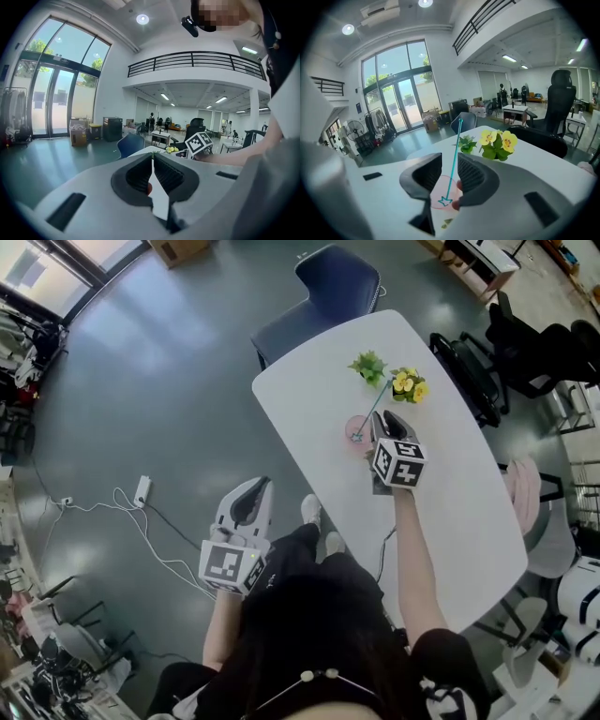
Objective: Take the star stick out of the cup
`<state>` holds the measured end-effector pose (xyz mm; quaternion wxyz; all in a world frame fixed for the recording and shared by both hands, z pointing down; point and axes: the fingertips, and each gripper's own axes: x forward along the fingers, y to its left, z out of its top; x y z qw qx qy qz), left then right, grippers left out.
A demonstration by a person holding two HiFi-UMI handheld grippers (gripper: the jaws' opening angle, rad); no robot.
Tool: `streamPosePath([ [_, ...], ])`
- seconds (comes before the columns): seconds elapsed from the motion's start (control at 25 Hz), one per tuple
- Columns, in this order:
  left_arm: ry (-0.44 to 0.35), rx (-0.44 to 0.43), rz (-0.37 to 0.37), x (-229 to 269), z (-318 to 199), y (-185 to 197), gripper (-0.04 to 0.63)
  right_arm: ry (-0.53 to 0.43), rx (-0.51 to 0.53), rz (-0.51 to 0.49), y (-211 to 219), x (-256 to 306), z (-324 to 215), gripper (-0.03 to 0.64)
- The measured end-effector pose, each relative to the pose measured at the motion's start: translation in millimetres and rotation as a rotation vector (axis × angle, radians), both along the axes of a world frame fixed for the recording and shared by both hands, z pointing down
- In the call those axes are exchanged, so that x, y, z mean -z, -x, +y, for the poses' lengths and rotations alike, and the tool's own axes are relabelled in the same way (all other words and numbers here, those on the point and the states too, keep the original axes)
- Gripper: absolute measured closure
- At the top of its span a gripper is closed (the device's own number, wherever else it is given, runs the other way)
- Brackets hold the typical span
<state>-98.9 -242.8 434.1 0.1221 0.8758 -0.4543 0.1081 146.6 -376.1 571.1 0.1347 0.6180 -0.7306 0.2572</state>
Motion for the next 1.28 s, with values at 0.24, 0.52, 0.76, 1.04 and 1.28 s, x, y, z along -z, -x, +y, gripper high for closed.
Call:
streamPosePath([
  [0.24,0.035,0.01,0.005,-11,-20,12,0.578,0.102,-0.029,-0.012,-1,-34,-18,0.506],
  [0.52,0.065,0.029,0.021,-22,-35,26,0.577,0.109,-0.064,0.026,-3,-37,-27,0.587],
  [0.76,0.069,0.014,0.028,-25,-38,24,0.578,0.059,-0.053,0.005,2,-18,-15,0.595],
  [1.04,0.06,-0.015,0.041,-24,-32,14,0.577,-0.05,-0.02,0.008,9,24,-3,0.597],
  [1.28,0.033,-0.027,0.047,-21,-31,13,0.578,-0.177,-0.021,0.004,17,71,17,0.597],
])
